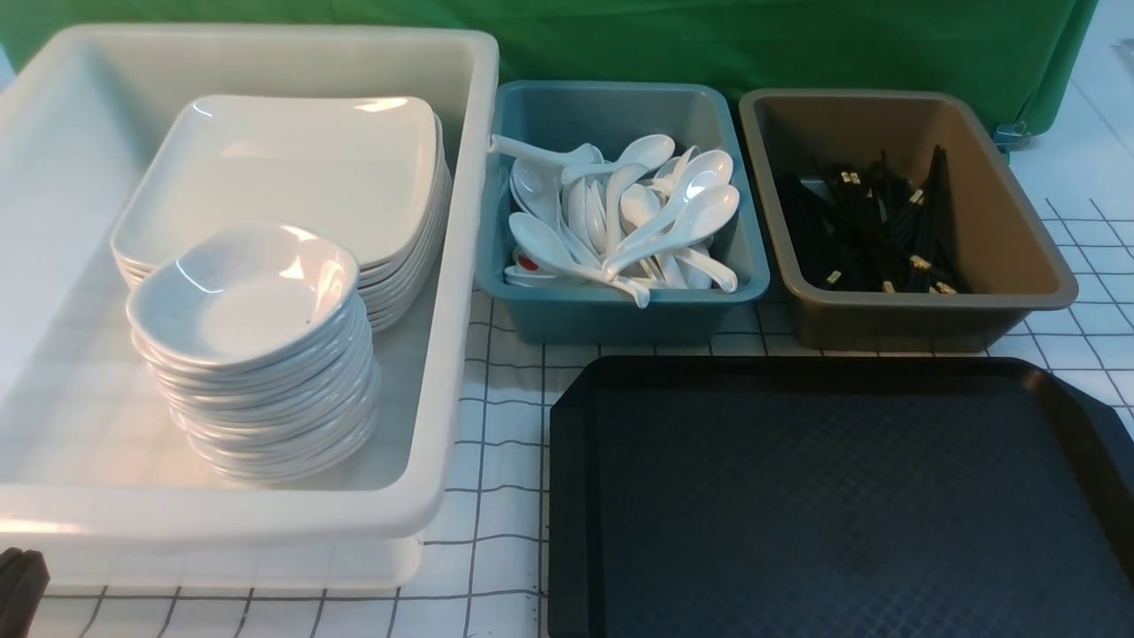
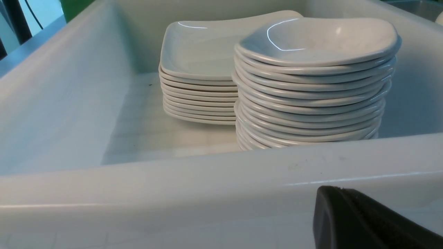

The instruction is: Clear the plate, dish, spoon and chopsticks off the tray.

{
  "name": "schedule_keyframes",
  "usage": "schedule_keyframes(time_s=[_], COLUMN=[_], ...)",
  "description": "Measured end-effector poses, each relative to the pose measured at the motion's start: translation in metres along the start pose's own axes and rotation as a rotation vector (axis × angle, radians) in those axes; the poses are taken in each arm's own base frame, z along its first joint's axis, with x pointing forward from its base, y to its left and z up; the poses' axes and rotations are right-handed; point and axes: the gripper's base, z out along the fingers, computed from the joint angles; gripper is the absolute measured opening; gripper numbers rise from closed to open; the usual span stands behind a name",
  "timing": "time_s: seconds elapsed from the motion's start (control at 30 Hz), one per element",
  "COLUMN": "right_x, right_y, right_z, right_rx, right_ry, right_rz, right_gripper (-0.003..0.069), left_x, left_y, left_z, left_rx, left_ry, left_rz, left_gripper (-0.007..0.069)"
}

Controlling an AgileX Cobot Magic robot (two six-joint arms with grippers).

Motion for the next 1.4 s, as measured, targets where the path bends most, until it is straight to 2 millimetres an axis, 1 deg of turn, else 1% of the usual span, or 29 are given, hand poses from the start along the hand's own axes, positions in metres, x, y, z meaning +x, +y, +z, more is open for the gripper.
schedule_keyframes(time_s=[0.7,0.87,0.93,1.07,1.27,1.33,1.4], right_x=[0.0,0.001,0.002,0.008,0.01,0.014,0.022], right_y=[0.0,0.002,0.003,0.007,0.008,0.008,0.008], right_z=[0.0,0.0,0.0,0.001,0.001,0.001,0.002], right_rx=[0.0,-0.022,-0.032,-0.068,-0.075,-0.071,-0.016], right_ry=[0.001,0.005,0.009,0.032,0.054,0.075,0.105], right_rz=[0.0,0.051,0.041,0.064,0.058,0.042,0.007], right_gripper=[0.0237,0.0239,0.0239,0.024,0.0239,0.0239,0.0239], left_x=[0.0,0.0,0.0,0.0,0.0,0.0,0.0], left_y=[0.0,0.0,0.0,0.0,0.0,0.0,0.0], left_z=[0.0,0.0,0.0,0.0,0.0,0.0,0.0], left_rx=[0.0,0.0,0.0,0.0,0.0,0.0,0.0], left_ry=[0.0,0.0,0.0,0.0,0.0,0.0,0.0], left_rz=[0.001,0.001,0.001,0.001,0.001,0.001,0.001], left_gripper=[-0.0001,-0.0001,-0.0001,-0.0001,-0.0001,-0.0001,-0.0001])
